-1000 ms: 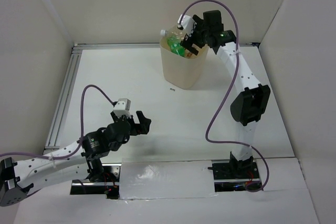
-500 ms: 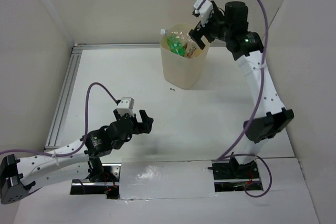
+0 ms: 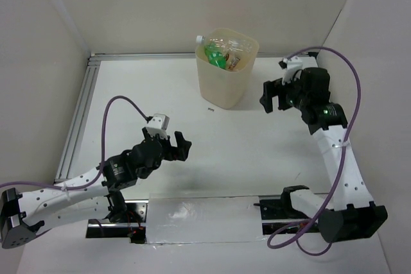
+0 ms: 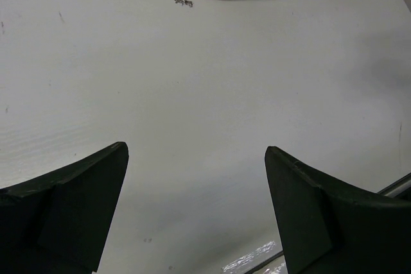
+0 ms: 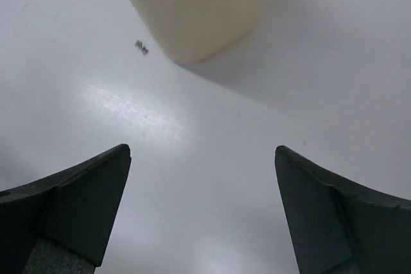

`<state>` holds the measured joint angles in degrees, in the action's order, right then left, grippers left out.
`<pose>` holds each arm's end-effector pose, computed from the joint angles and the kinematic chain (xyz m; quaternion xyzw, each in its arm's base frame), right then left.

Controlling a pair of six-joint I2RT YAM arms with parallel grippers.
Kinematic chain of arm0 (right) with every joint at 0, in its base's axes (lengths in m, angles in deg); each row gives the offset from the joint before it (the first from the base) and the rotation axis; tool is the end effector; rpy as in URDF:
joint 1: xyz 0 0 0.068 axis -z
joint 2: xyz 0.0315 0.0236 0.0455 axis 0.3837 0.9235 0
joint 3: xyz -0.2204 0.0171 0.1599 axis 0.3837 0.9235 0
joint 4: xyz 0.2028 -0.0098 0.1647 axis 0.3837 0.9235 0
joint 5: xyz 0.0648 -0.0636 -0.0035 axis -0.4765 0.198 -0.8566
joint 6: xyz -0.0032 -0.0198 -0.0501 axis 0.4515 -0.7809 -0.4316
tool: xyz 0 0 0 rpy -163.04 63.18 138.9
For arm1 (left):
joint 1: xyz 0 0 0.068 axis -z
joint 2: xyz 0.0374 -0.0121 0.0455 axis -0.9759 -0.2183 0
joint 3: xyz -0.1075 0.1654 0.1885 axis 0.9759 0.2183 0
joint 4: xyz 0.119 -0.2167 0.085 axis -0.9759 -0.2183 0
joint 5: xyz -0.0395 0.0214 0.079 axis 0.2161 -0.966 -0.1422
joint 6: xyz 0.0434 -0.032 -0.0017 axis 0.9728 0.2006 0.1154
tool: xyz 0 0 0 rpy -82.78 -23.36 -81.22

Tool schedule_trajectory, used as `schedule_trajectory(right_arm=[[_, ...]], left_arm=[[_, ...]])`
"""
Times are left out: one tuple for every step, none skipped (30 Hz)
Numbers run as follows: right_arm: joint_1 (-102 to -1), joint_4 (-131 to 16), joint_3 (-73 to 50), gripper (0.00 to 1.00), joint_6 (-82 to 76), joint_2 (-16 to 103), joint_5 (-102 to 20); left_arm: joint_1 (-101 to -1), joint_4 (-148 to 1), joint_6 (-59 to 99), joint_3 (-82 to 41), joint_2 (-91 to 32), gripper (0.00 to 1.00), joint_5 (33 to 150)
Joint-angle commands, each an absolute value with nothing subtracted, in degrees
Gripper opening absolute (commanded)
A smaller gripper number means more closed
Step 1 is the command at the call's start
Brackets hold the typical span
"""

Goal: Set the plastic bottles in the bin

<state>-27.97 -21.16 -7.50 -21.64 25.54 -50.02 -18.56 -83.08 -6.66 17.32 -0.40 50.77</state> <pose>0.2255 0.0317 0.3951 -0.2010 0.8270 0.0967 0.5161 0.1131 -0.1499 0.2781 -0.0217 0.7979 -0.2677 0.5397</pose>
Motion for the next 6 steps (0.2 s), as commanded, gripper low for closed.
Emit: schedule_trajectory(right_arm=[[-25.47,-19.58,-2.27,1.0,-14.27,17.93,-47.37],[-25.46,-19.57,-0.85,1.0,-13.66,16.35,-47.37],[-24.85,-19.57,0.47,1.0,-13.65,13.46,-47.37],[-24.85,-18.96,3.27,1.0,-13.65,12.21,-47.37],[-24.85,-18.96,4.69,1.0,-13.65,10.98,-45.72],[-24.15,-19.74,6.09,1.0,-13.65,8.62,-45.09]], left_arm=[[-19.29,-80.54,-4.1,14.24,-0.33,1.0,51.66],[-19.82,-81.23,-4.1,14.23,-0.94,1.0,51.66],[-20.61,-81.24,-4.1,13.71,-0.94,1.0,52.88],[-20.61,-81.24,-3.58,13.09,-0.94,1.0,52.89],[-21.22,-82.02,-3.58,13.09,-1.46,1.0,53.59],[-21.92,-82.03,-3.58,12.3,-1.47,1.0,54.12]])
